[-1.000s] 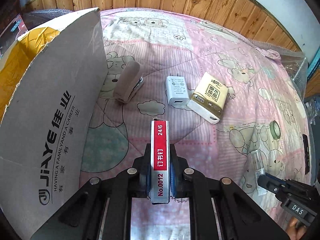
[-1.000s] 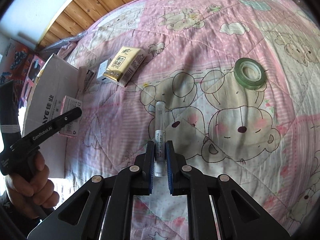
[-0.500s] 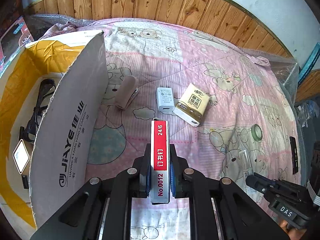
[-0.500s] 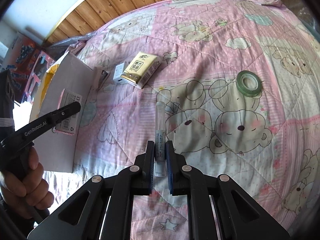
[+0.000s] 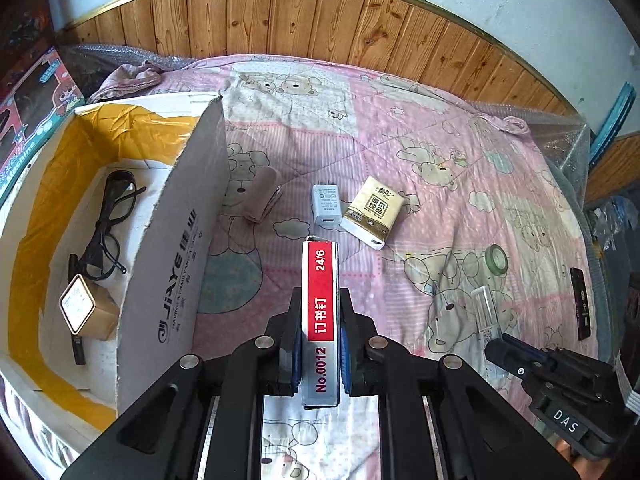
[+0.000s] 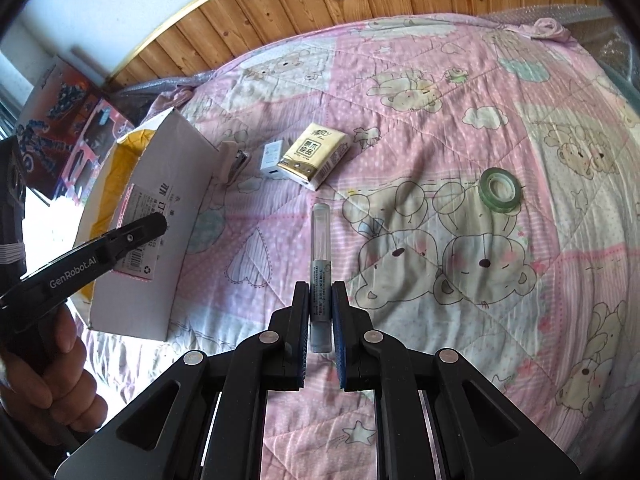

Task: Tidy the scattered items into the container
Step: 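Carry the staple box in left tool while right tool carries the vial over the box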

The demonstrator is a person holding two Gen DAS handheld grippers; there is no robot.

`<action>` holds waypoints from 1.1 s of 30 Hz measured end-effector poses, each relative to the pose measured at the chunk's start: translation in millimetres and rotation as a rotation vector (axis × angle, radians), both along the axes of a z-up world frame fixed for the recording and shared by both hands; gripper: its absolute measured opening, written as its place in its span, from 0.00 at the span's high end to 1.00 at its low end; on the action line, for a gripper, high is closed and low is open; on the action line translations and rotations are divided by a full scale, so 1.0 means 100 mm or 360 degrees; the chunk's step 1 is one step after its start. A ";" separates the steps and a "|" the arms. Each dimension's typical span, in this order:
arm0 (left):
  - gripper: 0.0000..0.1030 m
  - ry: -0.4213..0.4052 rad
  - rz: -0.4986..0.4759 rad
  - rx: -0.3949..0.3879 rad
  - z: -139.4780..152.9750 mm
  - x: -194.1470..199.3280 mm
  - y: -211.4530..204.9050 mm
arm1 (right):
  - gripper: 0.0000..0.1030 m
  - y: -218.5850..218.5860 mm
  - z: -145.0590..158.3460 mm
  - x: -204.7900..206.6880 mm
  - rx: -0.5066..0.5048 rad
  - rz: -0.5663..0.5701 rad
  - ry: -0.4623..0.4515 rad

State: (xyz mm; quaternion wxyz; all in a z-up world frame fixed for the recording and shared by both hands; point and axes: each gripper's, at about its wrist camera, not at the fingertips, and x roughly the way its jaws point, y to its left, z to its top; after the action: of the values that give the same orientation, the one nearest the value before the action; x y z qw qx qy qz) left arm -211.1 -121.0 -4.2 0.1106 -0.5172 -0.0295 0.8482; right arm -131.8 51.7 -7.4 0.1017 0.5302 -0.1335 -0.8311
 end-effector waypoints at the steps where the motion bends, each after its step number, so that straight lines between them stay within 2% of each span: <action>1: 0.86 0.0002 0.0006 -0.0007 0.02 0.02 -0.01 | 0.89 -0.02 0.02 0.01 -0.0001 0.0005 0.0005; 8: 0.86 0.0077 0.0032 -0.0065 0.22 0.16 -0.05 | 0.89 -0.14 0.19 0.07 0.0026 0.0051 0.0068; 21: 0.86 0.0161 0.0085 -0.0043 0.51 0.38 -0.23 | 0.89 -0.33 0.40 0.18 0.0024 0.0116 0.0130; 33: 0.86 0.0199 0.0115 -0.0033 0.65 0.45 -0.30 | 0.89 -0.54 0.58 0.16 0.0003 0.0199 0.0179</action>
State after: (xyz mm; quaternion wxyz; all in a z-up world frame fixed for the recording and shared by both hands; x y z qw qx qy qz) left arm -165.7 -151.1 60.6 0.0762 -0.4630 -0.0323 0.8825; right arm -116.0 -2.5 51.0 0.1602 0.4901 -0.0934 -0.8517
